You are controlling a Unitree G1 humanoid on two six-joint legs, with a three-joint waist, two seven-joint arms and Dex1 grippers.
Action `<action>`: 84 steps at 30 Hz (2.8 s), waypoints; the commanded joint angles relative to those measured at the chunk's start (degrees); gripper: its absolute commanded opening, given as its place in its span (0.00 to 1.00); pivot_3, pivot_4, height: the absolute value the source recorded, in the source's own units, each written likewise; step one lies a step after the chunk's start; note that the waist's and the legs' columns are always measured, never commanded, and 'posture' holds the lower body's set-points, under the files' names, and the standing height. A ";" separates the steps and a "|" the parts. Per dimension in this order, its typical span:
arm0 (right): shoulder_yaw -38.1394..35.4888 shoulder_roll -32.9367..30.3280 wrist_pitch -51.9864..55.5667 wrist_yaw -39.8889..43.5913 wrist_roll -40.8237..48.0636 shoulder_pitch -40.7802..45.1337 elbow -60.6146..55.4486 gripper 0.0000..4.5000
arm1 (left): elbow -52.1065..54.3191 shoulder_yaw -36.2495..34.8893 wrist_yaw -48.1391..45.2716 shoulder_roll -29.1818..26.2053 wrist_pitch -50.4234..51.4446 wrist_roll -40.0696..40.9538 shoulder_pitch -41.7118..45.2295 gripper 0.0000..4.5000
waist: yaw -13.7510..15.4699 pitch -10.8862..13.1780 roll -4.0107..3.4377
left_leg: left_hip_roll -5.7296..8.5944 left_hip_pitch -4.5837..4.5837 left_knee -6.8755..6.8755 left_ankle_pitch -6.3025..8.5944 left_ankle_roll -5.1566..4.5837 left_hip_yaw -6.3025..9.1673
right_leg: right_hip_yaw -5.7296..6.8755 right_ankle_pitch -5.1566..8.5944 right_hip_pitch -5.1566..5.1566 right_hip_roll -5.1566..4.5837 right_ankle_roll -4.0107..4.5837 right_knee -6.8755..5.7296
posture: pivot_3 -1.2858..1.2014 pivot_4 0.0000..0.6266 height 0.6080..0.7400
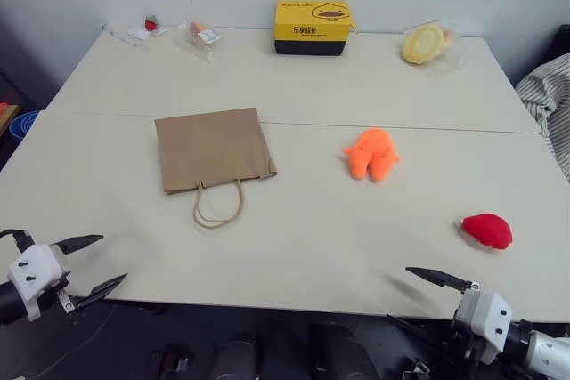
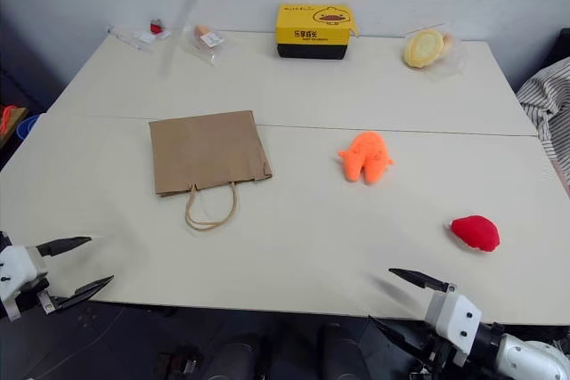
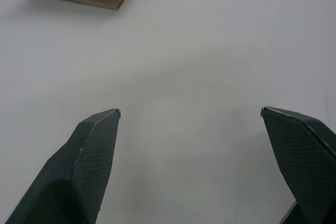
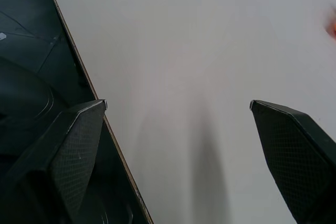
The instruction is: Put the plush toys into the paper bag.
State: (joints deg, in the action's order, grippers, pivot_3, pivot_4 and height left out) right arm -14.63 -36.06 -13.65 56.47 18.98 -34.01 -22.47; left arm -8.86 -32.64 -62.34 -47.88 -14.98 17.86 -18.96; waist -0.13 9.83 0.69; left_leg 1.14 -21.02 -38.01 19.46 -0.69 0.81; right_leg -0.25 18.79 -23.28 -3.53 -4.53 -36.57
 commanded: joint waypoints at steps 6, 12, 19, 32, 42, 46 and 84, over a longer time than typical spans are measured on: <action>1.34 0.67 0.88 -2.09 2.48 2.56 -3.55 1.00 | 3.64 -1.19 -2.97 -1.56 6.28 5.67 -0.08 1.00 | 0.04 -0.02 0.03 | 0.00 0.00 -0.01 0.00 0.00 0.01 | 0.01 0.00 0.00 0.00 0.00 -0.03 | 0.52 0.24 1.00; 4.80 4.47 7.05 -7.86 8.70 9.27 -10.66 1.00 | 8.52 2.12 -3.43 -5.15 17.00 9.80 8.87 1.00 | 0.17 -0.08 0.12 | 0.01 -0.01 -0.09 -0.02 0.03 0.08 | 0.05 0.00 0.00 -0.01 0.00 -0.16 | 0.52 0.24 1.00; 10.25 7.33 12.27 -13.93 8.13 17.73 -15.36 1.00 | 5.76 16.25 -2.54 -4.83 10.63 0.16 26.65 1.00 | 0.02 -0.12 0.14 | 0.05 -0.09 -0.13 -0.19 0.38 0.05 | 0.06 0.00 -0.13 0.03 -0.01 -0.48 | 0.52 0.24 1.00; 12.09 8.32 12.03 -16.70 4.52 20.43 -13.73 1.00 | -13.36 32.70 -3.90 1.16 -7.28 -12.33 46.30 0.96 | 0.04 -0.14 0.17 | 0.08 -0.16 -0.28 -0.19 0.36 -0.05 | 0.06 -0.01 -0.27 0.08 -0.01 -0.79 | 0.52 0.24 1.00; 11.65 8.47 11.80 -17.02 3.38 19.66 -13.04 1.00 | -17.84 35.74 -6.62 6.37 -10.14 -9.89 51.67 0.27 | 0.06 -0.15 0.19 | 0.08 -0.17 -0.41 -0.18 0.35 -0.03 | 0.08 -0.01 -0.27 0.08 -0.02 -0.88 | 0.52 0.24 1.00; 11.28 8.20 12.57 -16.84 4.29 19.48 -13.08 1.00 | -9.93 34.38 -11.03 9.52 0.29 0.32 52.14 0.01 | 0.11 -0.15 0.19 | 0.07 -0.21 -0.52 -0.18 0.35 -0.01 | 0.09 -0.01 -0.26 0.08 -0.01 -0.91 | 0.52 0.24 1.00; 34.12 24.51 23.93 -20.87 -15.01 60.84 30.04 0.00 | 17.00 31.44 -0.87 22.08 39.39 23.22 54.22 0.00 | -0.30 -0.13 0.16 | 0.12 -0.35 -0.99 -0.07 0.36 0.16 | 0.07 -0.01 -0.35 0.10 -0.01 -1.09 | 0.52 0.24 1.00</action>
State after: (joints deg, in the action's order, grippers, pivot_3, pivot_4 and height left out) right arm 19.53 -11.68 11.77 34.92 4.37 26.36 7.08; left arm 6.01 1.14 -64.00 -25.86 23.58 38.22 34.05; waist -0.43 9.69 0.86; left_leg 1.26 -21.36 -39.00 19.38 -0.32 0.97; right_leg -0.19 18.79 -23.63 -3.43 -4.54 -37.66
